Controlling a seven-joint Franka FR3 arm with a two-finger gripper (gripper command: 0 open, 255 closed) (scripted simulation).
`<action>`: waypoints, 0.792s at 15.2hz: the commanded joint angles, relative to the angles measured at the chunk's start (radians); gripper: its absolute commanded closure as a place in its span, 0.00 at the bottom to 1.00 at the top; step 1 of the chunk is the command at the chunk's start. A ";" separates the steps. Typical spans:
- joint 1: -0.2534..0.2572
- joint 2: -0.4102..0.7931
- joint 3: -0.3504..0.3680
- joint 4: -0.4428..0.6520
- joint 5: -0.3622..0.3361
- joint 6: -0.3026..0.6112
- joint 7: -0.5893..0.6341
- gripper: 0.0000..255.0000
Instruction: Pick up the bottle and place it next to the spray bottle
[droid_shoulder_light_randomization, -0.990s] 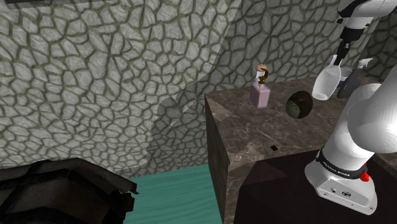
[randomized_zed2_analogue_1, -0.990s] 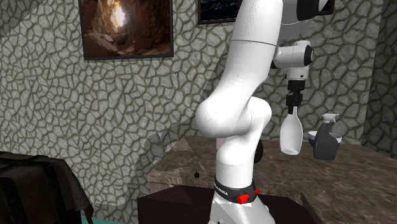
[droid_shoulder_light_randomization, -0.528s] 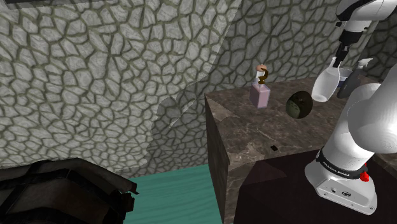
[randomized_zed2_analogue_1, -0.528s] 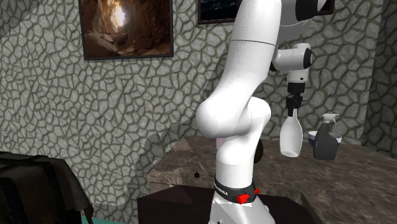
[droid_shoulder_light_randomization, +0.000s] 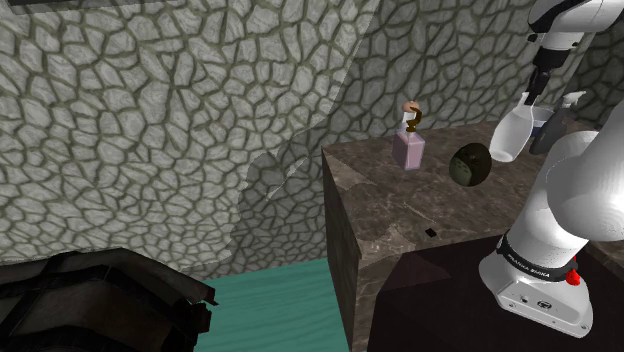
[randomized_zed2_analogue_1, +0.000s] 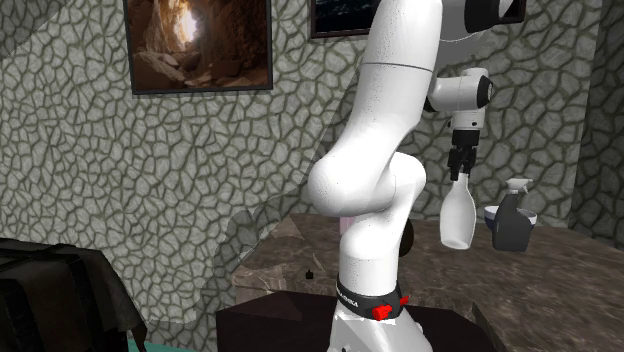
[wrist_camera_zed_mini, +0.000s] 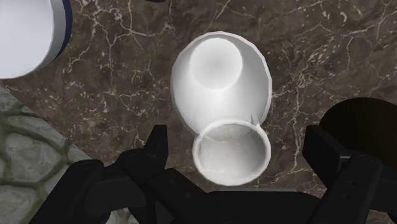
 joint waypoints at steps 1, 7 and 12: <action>-0.030 -0.017 0.039 0.022 -0.013 -0.035 0.010 0.00; -0.078 -0.054 0.114 0.091 -0.037 -0.133 0.030 0.00; -0.077 -0.054 0.113 0.091 -0.037 -0.133 0.030 0.00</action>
